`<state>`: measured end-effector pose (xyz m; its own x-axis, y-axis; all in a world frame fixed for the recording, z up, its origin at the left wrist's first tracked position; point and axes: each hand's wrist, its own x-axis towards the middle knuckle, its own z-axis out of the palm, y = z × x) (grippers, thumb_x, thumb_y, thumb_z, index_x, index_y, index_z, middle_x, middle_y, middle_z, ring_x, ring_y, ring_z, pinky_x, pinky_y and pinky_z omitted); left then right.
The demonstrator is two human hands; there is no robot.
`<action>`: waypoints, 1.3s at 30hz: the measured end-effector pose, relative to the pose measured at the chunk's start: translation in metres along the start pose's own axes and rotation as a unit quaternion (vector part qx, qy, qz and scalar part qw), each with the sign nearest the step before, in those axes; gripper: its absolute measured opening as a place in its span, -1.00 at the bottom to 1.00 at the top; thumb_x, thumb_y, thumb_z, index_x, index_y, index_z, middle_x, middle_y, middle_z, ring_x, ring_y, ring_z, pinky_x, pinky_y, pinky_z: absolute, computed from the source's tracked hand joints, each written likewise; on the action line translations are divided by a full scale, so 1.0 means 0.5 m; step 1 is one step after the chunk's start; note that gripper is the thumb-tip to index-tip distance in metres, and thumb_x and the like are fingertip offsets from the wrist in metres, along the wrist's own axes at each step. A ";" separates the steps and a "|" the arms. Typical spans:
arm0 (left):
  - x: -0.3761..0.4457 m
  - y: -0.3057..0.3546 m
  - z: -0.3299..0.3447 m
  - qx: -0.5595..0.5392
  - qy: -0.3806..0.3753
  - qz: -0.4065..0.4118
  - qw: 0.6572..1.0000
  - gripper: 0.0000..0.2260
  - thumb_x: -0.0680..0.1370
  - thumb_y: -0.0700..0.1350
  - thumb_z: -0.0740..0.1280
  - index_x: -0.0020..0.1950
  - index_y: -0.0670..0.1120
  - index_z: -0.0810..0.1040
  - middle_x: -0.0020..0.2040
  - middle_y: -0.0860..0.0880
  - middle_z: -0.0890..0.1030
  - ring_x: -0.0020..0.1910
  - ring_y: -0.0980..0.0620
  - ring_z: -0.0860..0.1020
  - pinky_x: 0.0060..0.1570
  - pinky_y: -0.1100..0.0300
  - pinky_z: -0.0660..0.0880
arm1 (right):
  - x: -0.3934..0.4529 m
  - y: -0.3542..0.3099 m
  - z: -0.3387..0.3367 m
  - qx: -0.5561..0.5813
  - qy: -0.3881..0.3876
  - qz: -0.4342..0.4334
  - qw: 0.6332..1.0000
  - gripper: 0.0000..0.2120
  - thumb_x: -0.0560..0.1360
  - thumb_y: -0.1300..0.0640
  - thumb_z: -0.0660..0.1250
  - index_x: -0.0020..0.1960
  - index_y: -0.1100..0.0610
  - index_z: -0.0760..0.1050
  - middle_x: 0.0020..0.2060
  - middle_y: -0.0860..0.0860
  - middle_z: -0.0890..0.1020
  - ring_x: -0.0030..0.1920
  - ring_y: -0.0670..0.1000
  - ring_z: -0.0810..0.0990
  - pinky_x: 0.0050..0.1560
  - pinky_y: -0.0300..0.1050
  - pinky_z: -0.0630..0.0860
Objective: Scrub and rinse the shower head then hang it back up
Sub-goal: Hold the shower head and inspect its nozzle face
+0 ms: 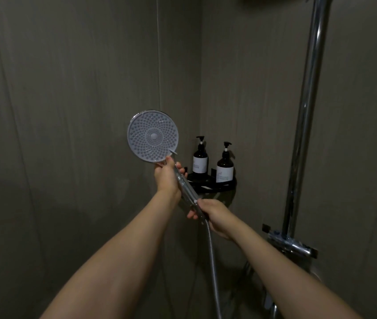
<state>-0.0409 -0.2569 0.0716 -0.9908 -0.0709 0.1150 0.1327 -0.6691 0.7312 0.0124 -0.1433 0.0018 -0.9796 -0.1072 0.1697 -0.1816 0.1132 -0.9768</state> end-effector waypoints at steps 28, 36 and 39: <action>0.006 -0.017 -0.006 0.005 0.006 -0.007 1.000 -0.85 0.60 -0.04 0.19 -0.13 -0.06 0.36 -0.37 0.01 0.43 -0.47 0.10 0.41 -0.36 0.19 0.43 | 0.012 0.036 0.002 -0.034 0.032 -0.011 0.999 -0.94 0.49 0.22 0.30 -0.13 0.08 0.50 -0.22 -0.01 0.62 -0.17 -0.07 0.57 -0.01 -0.17 0.46; 0.008 -0.014 0.001 0.014 0.005 -0.004 1.000 -0.88 0.59 -0.04 0.19 -0.10 -0.05 0.36 -0.37 0.02 0.45 -0.51 0.14 0.43 -0.38 0.21 0.46 | 0.015 0.034 0.000 -0.035 0.048 -0.016 0.998 -0.85 0.51 0.23 0.27 0.05 0.26 0.51 -0.19 0.03 0.59 -0.12 -0.02 0.56 0.05 -0.15 0.46; 0.010 -0.015 0.001 0.016 0.002 -0.001 1.000 -0.87 0.59 -0.04 0.20 -0.11 -0.06 0.37 -0.37 0.01 0.45 -0.51 0.13 0.43 -0.38 0.21 0.46 | 0.015 0.035 0.004 0.001 0.054 -0.002 0.999 -0.85 0.55 0.16 0.22 0.02 0.20 0.52 -0.14 0.05 0.59 -0.06 0.02 0.55 0.10 -0.06 0.44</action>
<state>-0.0470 -0.2517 0.0670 -0.9913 -0.0718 0.1105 0.1306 -0.6456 0.7524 0.0018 -0.1441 -0.0142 -0.9824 0.0000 0.1869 -0.1857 0.1117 -0.9762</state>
